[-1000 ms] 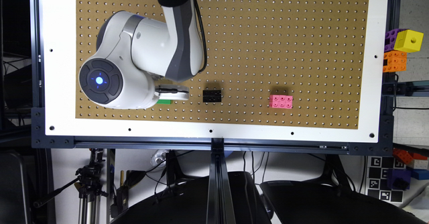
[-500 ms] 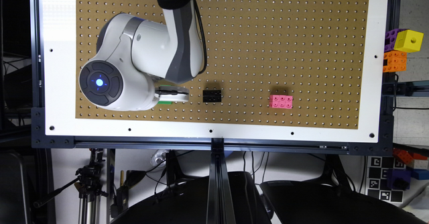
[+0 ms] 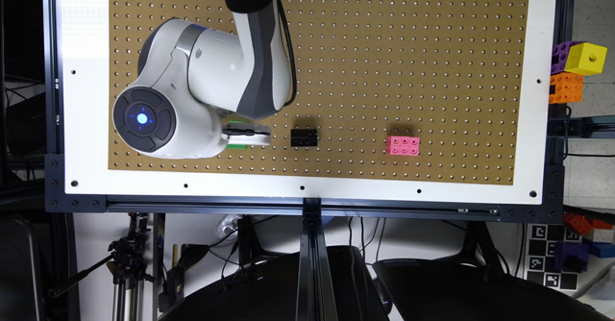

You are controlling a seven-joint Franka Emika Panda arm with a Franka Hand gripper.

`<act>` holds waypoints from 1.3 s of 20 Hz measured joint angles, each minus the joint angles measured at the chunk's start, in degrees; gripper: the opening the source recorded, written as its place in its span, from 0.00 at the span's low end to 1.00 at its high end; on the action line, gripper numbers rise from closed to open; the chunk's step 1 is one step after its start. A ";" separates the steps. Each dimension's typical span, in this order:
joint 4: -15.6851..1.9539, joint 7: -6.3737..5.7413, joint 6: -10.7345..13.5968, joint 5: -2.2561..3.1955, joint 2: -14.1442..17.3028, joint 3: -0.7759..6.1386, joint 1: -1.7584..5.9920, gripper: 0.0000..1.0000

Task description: Pick up green block.

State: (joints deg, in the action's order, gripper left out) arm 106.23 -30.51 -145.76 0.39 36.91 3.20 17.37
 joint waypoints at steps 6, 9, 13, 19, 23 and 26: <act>0.00 0.00 3.41 0.00 -3.08 0.00 0.01 0.00; 0.01 0.00 5.52 0.00 -4.87 0.00 0.02 0.00; 0.01 0.00 7.00 0.00 -6.43 0.00 0.02 0.00; 0.01 -0.01 10.99 0.00 -10.33 0.02 0.01 0.00; 0.04 -0.01 11.29 0.00 -10.61 0.02 0.01 0.00; 0.05 -0.01 11.29 0.00 -10.61 0.02 0.01 0.00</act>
State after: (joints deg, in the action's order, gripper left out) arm 106.28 -30.52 -134.46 0.39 26.31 3.22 17.38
